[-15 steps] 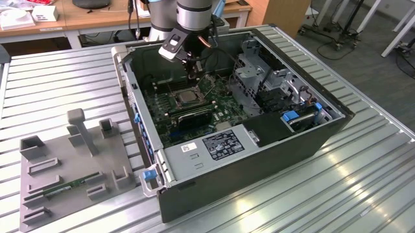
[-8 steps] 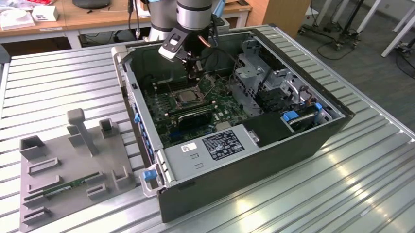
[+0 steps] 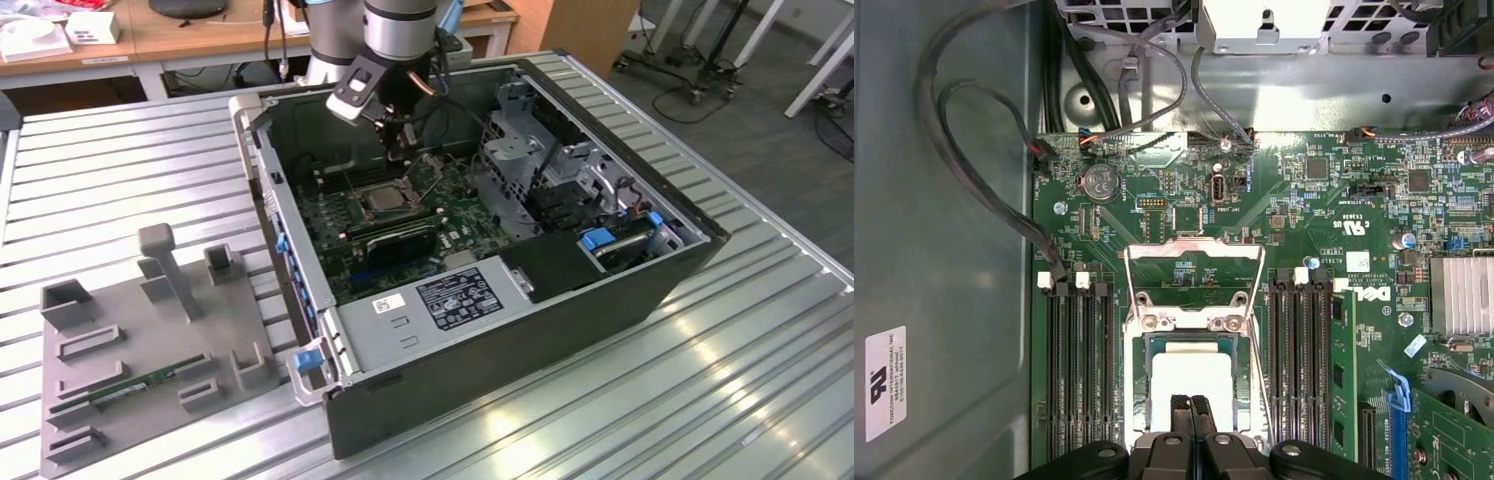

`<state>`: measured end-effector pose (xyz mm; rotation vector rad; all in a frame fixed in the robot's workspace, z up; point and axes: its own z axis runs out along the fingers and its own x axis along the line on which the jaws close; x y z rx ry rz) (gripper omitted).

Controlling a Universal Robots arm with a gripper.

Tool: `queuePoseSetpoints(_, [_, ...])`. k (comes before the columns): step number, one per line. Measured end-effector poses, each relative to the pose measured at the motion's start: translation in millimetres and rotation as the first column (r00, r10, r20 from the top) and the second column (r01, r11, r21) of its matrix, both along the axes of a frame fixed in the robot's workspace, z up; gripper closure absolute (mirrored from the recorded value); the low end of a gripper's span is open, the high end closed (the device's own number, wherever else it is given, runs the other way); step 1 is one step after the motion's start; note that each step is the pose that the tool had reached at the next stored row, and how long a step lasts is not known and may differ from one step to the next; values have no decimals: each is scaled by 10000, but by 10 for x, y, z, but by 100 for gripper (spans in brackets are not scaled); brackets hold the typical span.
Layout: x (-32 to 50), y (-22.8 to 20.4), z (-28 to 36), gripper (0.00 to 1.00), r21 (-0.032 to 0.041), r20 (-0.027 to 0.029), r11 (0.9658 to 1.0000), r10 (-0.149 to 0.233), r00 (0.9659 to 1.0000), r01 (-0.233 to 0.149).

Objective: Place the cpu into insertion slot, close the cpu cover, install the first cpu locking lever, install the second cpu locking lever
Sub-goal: 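Close the cpu cover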

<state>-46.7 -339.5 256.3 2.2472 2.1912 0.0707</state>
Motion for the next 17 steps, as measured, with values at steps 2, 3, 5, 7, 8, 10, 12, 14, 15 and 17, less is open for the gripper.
queuePoseSetpoints(2, [0, 0, 6, 89, 0, 0, 10000, -1, 10000, 1])
queuePoseSetpoints(3, [0, 0, 7, 89, 0, 0, 10000, 0, 10000, 0])
queuePoseSetpoints(5, [-1, 0, 15, 89, -5, -3, 10000, -1, 10000, 1])
queuePoseSetpoints(7, [0, 0, 15, 89, 1, 0, 10000, -1, 10000, 1])
queuePoseSetpoints(8, [0, 0, 15, 89, 1, 1, 10000, -1, 10000, 1])
queuePoseSetpoints(10, [0, 0, 15, 89, 2, 1, 10000, 0, 10000, 0])
queuePoseSetpoints(12, [0, 0, 16, 89, 0, 0, 10000, 0, 10000, 0])
queuePoseSetpoints(14, [2, 0, 16, 89, 0, -1, 10000, 2, 10000, -2])
queuePoseSetpoints(15, [9, 0, 17, 89, -2, -1, 10000, 2, 10000, -2])
queuePoseSetpoints(17, [31, 0, 17, 89, -2, -1, 10000, 0, 10000, 0])
